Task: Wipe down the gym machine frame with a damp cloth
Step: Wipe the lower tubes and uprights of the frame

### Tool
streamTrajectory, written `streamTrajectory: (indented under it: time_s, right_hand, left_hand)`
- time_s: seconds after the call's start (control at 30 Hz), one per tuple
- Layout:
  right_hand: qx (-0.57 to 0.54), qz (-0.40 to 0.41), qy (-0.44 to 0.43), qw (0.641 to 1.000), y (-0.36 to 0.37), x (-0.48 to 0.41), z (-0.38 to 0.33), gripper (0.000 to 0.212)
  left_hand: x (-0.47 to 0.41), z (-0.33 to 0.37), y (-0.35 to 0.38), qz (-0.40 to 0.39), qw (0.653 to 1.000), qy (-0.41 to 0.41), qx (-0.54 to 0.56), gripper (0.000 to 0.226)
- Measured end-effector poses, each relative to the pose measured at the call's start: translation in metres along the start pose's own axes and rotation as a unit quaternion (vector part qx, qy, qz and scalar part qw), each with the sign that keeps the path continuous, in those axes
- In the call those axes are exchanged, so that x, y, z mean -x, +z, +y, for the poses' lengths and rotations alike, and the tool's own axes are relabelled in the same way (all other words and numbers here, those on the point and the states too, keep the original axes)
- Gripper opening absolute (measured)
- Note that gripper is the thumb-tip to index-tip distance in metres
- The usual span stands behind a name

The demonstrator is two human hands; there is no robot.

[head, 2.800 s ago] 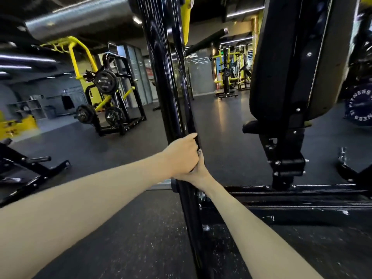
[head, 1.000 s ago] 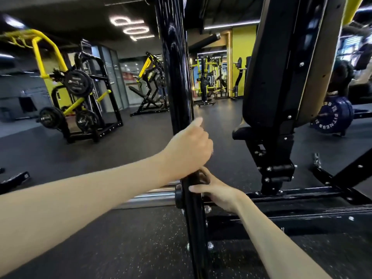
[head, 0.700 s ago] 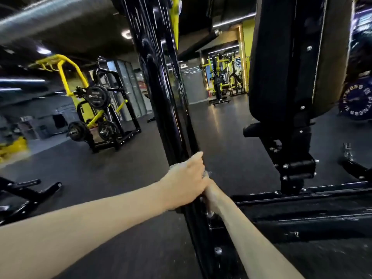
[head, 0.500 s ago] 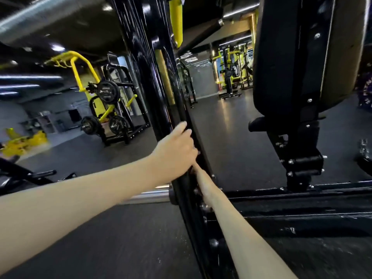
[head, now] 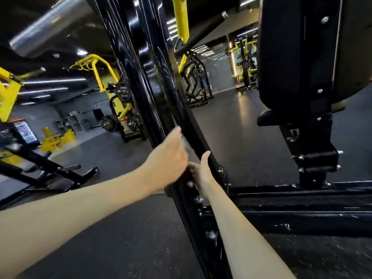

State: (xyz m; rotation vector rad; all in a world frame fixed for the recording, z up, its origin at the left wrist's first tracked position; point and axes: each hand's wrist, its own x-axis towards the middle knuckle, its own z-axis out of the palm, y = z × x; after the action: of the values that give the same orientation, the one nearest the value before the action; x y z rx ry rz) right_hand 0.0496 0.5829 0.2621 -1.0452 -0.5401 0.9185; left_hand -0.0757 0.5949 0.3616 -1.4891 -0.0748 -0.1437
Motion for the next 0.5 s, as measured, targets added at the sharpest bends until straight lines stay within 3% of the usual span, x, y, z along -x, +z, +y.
streamTrajectory:
  time_s: [0.07,0.13,0.2,0.3,0.4,0.5]
  right_hand:
    - [0.002,0.0,0.024,1.0,0.002,-0.006,0.005,0.11]
    - [0.022,-0.008,0.025,0.999,0.001,-0.008,0.006,0.109]
    - [0.047,-0.001,0.016,0.999,0.004,-0.005,0.001,0.103]
    - [0.064,-0.019,0.01,0.998,0.008,0.001,-0.003,0.109]
    - [0.036,-0.014,0.003,0.999,0.006,0.003,-0.003,0.098]
    - [0.051,-0.026,-0.007,0.998,0.003,0.0,-0.001,0.091]
  left_hand:
    - [0.0,-0.004,-0.008,-0.062,0.996,-0.016,0.06,0.046]
    - [0.015,0.019,-0.017,-0.06,0.993,0.07,0.076,0.048]
    - [0.034,0.036,-0.024,-0.122,0.983,0.131,0.038,0.049]
    - [0.025,0.009,-0.015,-0.069,0.994,0.09,-0.012,0.046]
    - [0.0,-0.008,-0.004,-0.026,0.999,0.005,0.033,0.043]
    - [0.006,0.025,-0.01,-0.067,0.995,0.072,0.034,0.04]
